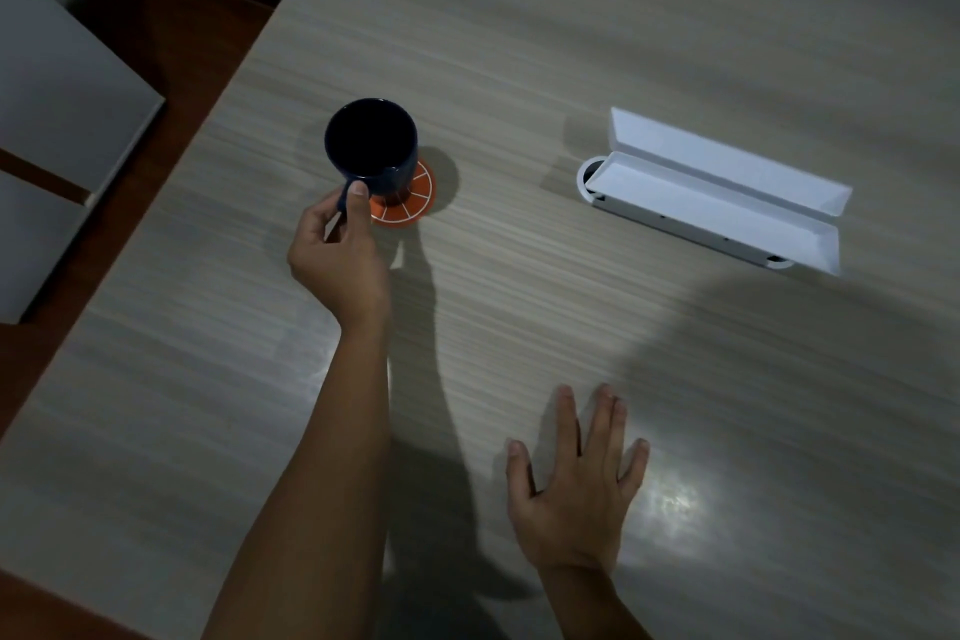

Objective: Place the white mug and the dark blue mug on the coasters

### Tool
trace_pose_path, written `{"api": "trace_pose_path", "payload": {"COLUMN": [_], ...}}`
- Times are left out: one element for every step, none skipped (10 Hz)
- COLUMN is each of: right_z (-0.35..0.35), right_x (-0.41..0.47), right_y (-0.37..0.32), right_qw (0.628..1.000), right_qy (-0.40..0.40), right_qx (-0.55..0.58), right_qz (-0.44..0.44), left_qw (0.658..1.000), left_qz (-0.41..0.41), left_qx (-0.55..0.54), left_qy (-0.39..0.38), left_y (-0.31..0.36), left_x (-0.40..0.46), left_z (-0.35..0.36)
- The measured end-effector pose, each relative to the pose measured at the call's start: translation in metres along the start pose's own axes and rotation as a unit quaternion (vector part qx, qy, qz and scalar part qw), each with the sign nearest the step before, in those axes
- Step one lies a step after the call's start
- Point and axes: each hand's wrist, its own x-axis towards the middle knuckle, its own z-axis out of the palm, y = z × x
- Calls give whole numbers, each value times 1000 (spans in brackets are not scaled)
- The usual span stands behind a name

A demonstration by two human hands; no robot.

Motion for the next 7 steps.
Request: {"api": "trace_pose_path", "payload": {"right_z": [0, 0, 1, 0, 0, -1, -1], "right_x": [0, -1, 0, -1, 0, -1, 1], "right_y": [-1, 0, 0, -1, 0, -1, -2], "right_qw": [1000, 1000, 1000, 1000, 1000, 1000, 1000], "right_qy": [5, 5, 3, 1, 1, 3, 11], "right_qx": [5, 8, 8, 4, 7, 12, 18], "right_qz": [1, 1, 4, 3, 2, -1, -3], "left_qw": [1000, 1000, 1000, 1000, 999, 998, 994], "left_qz": [4, 7, -1, -2, 11, 27, 32], "left_qx": [-1, 1, -1, -3, 8, 13, 15], "left_qy": [-8, -15, -25, -30, -39, -62, -103], "left_y": [-1, -3, -4, -7, -4, -4, -6], "left_x": [0, 0, 3, 6, 3, 2, -5], "left_z": [-2, -3, -2, -2, -3, -5, -13]}}
